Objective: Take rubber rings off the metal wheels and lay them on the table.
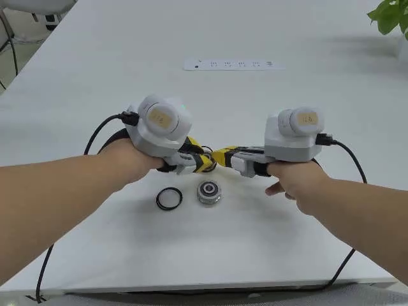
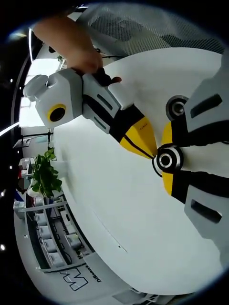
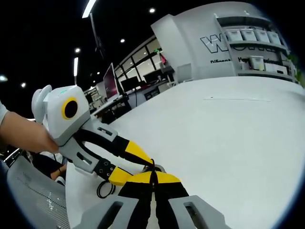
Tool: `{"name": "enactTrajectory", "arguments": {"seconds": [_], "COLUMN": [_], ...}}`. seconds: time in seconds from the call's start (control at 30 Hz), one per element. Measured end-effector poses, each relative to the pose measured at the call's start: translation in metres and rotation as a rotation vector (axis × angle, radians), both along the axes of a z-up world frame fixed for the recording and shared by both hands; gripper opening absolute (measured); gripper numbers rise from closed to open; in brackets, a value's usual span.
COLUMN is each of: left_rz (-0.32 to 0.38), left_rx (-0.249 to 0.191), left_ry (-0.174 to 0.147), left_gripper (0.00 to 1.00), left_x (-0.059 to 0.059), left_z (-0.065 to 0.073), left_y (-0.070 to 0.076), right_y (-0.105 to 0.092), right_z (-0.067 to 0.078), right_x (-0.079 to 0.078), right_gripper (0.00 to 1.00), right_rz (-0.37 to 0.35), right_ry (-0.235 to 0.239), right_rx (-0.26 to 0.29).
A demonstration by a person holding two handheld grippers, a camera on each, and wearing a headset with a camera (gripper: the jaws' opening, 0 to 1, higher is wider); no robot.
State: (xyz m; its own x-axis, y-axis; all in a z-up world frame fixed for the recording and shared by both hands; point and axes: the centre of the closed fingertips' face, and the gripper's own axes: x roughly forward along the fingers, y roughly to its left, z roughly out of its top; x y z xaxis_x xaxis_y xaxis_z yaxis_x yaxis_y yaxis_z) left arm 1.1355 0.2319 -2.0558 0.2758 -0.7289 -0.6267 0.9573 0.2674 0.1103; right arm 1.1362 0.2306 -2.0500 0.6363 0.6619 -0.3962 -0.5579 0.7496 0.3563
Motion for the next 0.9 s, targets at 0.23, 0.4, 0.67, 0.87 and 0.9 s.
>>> {"name": "enactTrajectory", "arguments": {"seconds": [0.23,0.4,0.67,0.87,0.9], "left_rz": [-0.014,-0.021,-0.035,-0.045,-0.047], "left_rx": [-0.028,-0.048,-0.107,-0.139,-0.140], "left_ry": [0.007,0.008,0.019,0.025,0.024], "left_gripper": [0.19,0.25,0.34,0.42,0.43], "left_x": [-0.006,-0.009,-0.016,-0.023,-0.024], "left_z": [0.010,0.018,0.034,0.043,0.044], "left_y": [0.000,0.001,0.002,0.006,0.007], "right_y": [0.000,-0.001,-0.006,-0.006,-0.006], "right_z": [0.004,0.007,0.013,0.014,0.014], "right_x": [0.001,0.001,0.001,-0.001,-0.001], "right_gripper": [0.00,0.00,0.00,0.00,0.00], "right_rz": [-0.002,-0.002,-0.009,-0.010,-0.009], "right_ry": [-0.002,-0.004,-0.007,-0.007,-0.007], "right_rx": [0.020,0.032,0.047,0.056,0.057]}}
